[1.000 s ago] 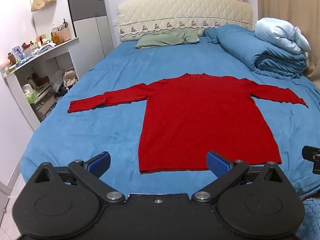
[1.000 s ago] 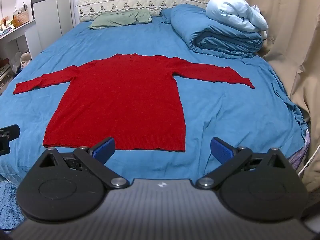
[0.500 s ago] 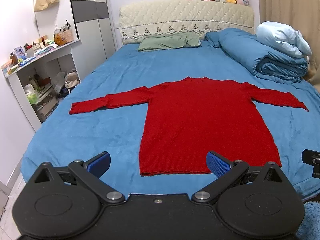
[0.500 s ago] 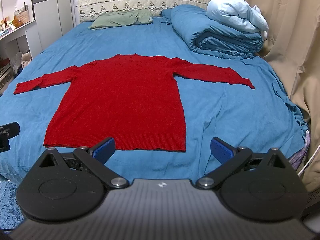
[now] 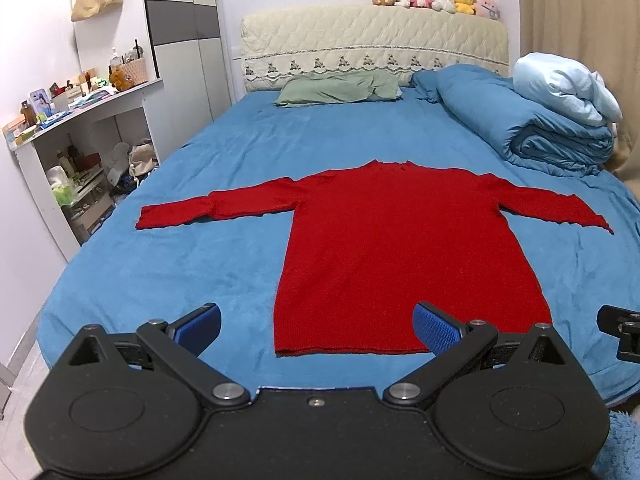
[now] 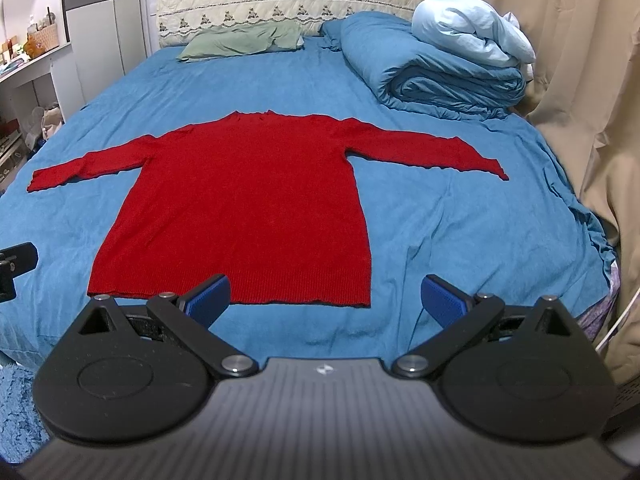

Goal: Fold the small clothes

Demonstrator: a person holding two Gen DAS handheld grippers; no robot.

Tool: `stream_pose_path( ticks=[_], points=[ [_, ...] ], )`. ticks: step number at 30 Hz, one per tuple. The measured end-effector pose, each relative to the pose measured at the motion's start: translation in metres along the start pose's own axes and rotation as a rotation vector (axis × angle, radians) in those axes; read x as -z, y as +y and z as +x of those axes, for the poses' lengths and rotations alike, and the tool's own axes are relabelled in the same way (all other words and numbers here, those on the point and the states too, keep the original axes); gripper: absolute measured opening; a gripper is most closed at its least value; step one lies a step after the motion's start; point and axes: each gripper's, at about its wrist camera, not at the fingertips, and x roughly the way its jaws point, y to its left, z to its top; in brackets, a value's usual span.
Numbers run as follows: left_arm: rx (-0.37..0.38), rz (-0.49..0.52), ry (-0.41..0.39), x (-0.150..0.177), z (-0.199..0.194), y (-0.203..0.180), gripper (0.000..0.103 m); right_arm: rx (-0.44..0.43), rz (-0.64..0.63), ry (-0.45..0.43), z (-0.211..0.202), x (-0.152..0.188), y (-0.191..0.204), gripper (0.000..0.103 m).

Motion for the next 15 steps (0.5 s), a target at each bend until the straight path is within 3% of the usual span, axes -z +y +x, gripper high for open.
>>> stream_pose_path(
  ticks=[15],
  points=[
    [0.003, 0.0, -0.001, -0.001, -0.001, -0.001, 0.103, -0.002, -0.002, -0.006, -0.01, -0.009, 0.005, 0.103]
  ],
)
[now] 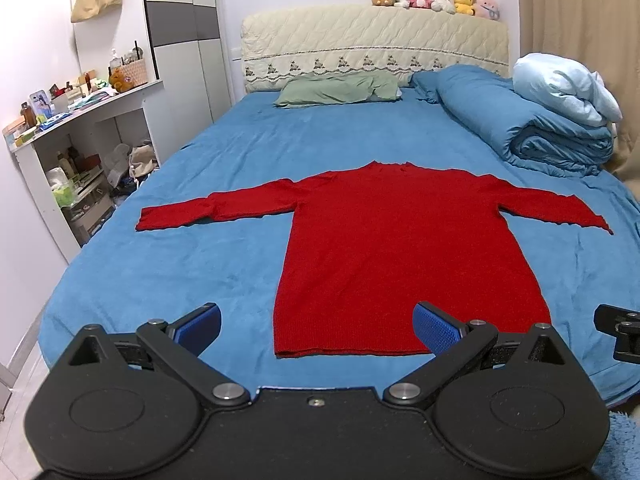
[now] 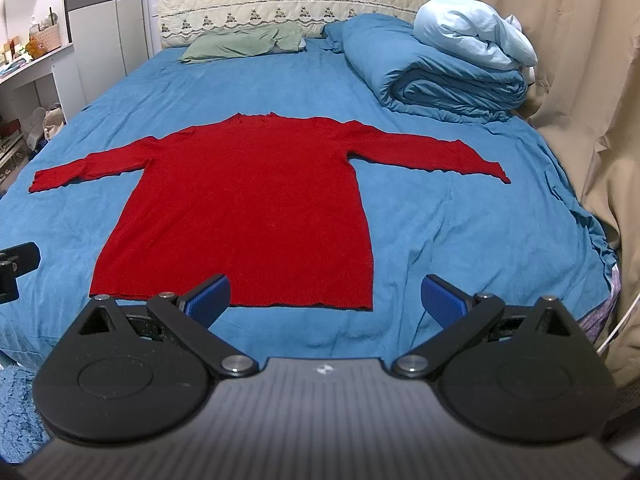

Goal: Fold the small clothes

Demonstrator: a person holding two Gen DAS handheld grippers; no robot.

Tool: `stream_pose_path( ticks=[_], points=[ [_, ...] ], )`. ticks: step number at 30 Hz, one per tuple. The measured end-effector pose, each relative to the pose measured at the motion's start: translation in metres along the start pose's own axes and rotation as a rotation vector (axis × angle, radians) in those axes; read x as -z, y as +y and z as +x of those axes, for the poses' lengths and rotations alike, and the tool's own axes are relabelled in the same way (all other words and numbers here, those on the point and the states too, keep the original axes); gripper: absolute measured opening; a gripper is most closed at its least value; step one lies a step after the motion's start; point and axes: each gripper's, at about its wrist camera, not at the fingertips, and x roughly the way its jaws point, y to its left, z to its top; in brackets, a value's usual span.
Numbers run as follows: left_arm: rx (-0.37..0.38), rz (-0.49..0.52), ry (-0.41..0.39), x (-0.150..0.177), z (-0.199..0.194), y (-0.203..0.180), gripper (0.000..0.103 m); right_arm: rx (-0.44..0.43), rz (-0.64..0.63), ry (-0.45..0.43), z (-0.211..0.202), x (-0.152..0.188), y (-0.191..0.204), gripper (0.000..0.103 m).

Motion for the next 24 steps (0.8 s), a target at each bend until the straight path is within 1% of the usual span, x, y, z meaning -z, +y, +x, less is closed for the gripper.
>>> stream_pose_path(
  ticks=[24],
  points=[
    [0.007, -0.01, -0.004, -0.0019, -0.0023, 0.0036, 0.103, 0.0, -0.006, -0.006, 0.0018, 0.0009, 0.002, 0.103]
  ],
)
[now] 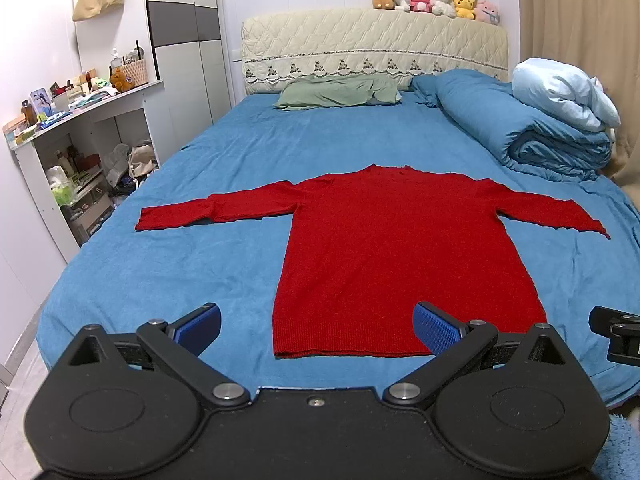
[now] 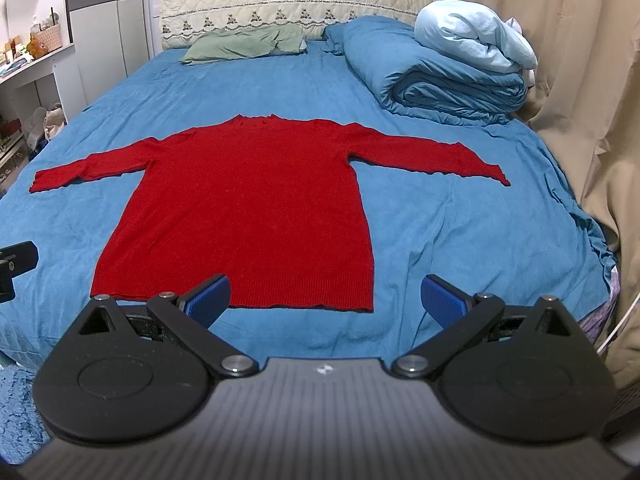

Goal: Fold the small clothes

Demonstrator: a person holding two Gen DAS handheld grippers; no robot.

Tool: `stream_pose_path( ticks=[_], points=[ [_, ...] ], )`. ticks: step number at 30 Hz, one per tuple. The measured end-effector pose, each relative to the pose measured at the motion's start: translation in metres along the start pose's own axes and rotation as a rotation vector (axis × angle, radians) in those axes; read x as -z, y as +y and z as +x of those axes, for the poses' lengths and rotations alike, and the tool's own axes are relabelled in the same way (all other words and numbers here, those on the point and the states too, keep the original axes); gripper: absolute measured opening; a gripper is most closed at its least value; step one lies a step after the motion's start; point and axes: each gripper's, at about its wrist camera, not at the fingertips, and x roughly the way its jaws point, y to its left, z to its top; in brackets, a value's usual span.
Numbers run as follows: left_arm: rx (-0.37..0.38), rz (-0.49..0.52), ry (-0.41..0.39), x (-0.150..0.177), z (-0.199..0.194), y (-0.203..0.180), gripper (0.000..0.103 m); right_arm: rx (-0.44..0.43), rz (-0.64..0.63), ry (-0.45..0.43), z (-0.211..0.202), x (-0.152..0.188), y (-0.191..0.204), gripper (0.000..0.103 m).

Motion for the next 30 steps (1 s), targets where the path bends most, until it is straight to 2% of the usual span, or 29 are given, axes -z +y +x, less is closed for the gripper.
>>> stream_pose_path(
  ticks=[18, 21, 25, 30],
  points=[
    [0.008, -0.004, -0.025, -0.009, -0.013, -0.001, 0.103, -0.004, 0.015, -0.028, -0.01, -0.003, -0.007, 0.103],
    [0.025, -0.005, -0.058, -0.027, -0.017, -0.005, 0.103, 0.003, 0.041, -0.047, -0.012, -0.015, -0.019, 0.103],
    [0.085, 0.021, -0.117, -0.067, -0.009, -0.023, 0.103, 0.028, 0.1, -0.088, -0.003, -0.04, -0.051, 0.103],
    [0.186, 0.03, -0.156, -0.13, 0.038, -0.062, 0.103, 0.122, 0.155, -0.127, 0.038, -0.084, -0.105, 0.103]
  ],
)
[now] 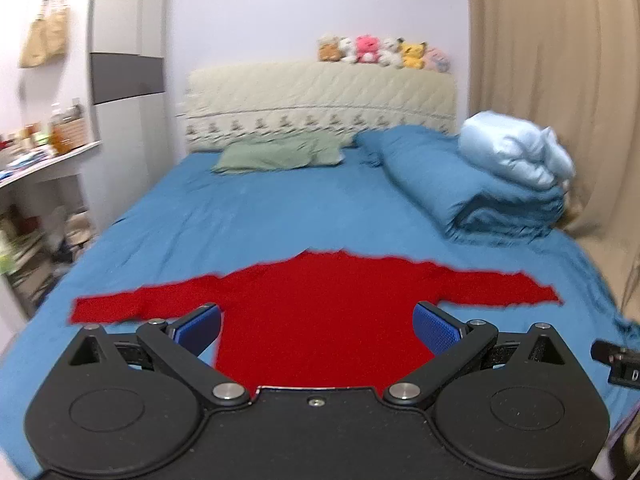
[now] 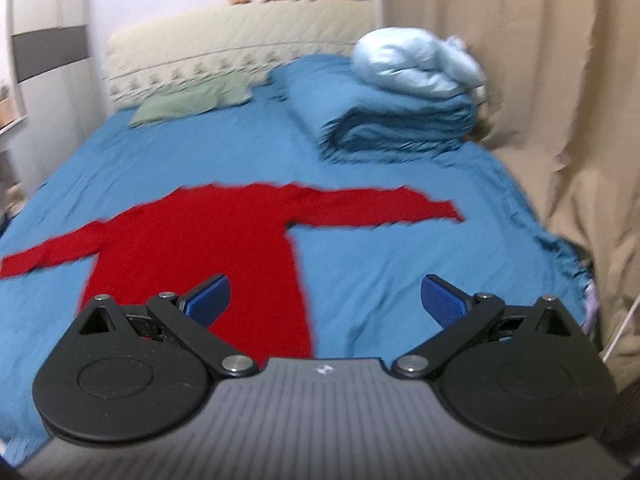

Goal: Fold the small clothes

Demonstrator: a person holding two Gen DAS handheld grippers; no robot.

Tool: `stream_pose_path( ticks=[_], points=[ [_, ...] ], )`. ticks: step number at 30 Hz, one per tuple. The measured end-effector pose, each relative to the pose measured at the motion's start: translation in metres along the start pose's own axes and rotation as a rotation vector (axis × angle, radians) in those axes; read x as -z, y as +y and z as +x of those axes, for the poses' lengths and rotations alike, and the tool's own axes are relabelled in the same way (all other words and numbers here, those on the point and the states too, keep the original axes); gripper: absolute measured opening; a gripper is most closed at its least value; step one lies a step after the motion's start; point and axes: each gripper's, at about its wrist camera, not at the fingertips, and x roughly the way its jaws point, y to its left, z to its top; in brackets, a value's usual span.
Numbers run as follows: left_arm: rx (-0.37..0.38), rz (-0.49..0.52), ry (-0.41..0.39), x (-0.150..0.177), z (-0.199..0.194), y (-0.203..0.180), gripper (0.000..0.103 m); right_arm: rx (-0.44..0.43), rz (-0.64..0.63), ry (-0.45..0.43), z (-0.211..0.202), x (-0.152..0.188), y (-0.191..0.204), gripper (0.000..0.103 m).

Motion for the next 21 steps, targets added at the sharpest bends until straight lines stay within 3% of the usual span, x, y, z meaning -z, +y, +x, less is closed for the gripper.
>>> stream_pose_path(
  ticks=[5, 10, 17, 21],
  points=[
    [0.059, 0.024, 0.029, -0.044, 0.105, -0.032, 0.103, 0.09, 0.041, -0.015, 0.094, -0.039, -0.047, 0.103],
    [0.085, 0.051, 0.118, -0.058, 0.232, -0.067, 0.103, 0.13, 0.139, -0.002, 0.206, -0.056, -0.1, 0.103],
    [0.129, 0.021, 0.299, -0.035, 0.405, -0.108, 0.103, 0.146, 0.279, 0.049, 0.369, -0.042, -0.157, 0.103],
    [0.121, 0.029, 0.358, -0.016, 0.469, -0.128, 0.101, 0.161, 0.354, 0.087, 0.441, -0.03, -0.181, 0.103]
  ],
)
